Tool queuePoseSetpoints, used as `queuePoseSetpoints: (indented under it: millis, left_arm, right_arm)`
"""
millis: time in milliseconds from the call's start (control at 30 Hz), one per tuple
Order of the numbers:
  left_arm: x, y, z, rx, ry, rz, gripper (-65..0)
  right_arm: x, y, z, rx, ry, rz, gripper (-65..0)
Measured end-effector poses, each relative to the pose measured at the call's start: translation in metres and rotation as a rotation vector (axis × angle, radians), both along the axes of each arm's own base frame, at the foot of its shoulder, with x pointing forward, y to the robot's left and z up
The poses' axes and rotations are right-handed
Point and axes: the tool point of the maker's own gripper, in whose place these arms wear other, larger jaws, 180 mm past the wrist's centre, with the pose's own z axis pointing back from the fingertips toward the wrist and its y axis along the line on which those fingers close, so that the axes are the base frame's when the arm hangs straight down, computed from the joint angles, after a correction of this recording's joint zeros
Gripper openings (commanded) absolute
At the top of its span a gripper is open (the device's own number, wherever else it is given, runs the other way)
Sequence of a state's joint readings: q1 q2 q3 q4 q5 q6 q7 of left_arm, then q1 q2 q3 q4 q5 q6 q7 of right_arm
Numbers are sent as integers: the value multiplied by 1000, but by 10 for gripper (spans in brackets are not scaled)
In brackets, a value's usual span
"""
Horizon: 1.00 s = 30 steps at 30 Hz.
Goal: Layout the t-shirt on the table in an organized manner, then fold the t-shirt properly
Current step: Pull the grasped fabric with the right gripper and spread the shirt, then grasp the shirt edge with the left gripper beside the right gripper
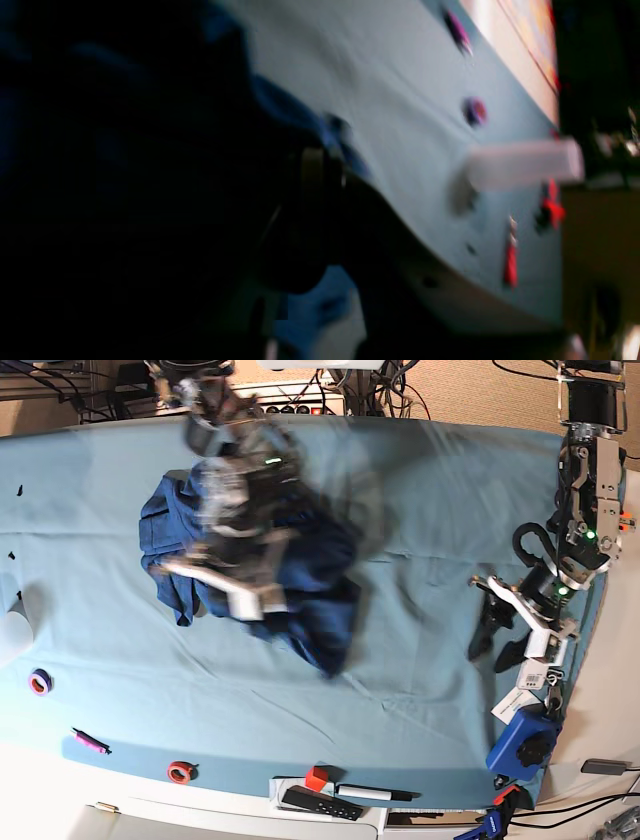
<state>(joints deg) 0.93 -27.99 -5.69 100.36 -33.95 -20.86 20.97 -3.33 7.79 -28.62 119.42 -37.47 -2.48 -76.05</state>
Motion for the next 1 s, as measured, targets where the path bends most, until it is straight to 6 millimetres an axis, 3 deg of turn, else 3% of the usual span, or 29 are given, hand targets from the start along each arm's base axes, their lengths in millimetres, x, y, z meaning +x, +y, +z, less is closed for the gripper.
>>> queuePoseSetpoints:
  millis: [200, 400, 533, 633, 767, 900, 1000]
  left_arm:
    - [-3, -22, 0, -73, 0, -36, -395]
    - [-19, -76, -19, -47, 51, -186, -395]
    - [-28, -113, -28, 11, 56, -295, -395]
    - [-23, -135, -23, 13, 37, -305, -395]
    - [-23, -172, -16, -11, 18, -374, -395]
    - [-12, -201, -43, 14, 115, -415, -394]
    - [2, -226, -61, -4, 229, -446, -394]
  right_arm:
    - [-20, -109, 11, -80, -21, -277, -650]
    - [-49, -189, 22, -89, -33, -462, -650]
    - [-77, -228, 28, -119, -29, -570, -650]
    - [-94, -246, 25, -88, -10, -612, -650]
    - [-109, -252, 15, -50, 36, -625, -650]
    - [-118, -255, 10, -58, 66, -628, -650]
    - [-119, -245, -3, -2, 117, -588, -650]
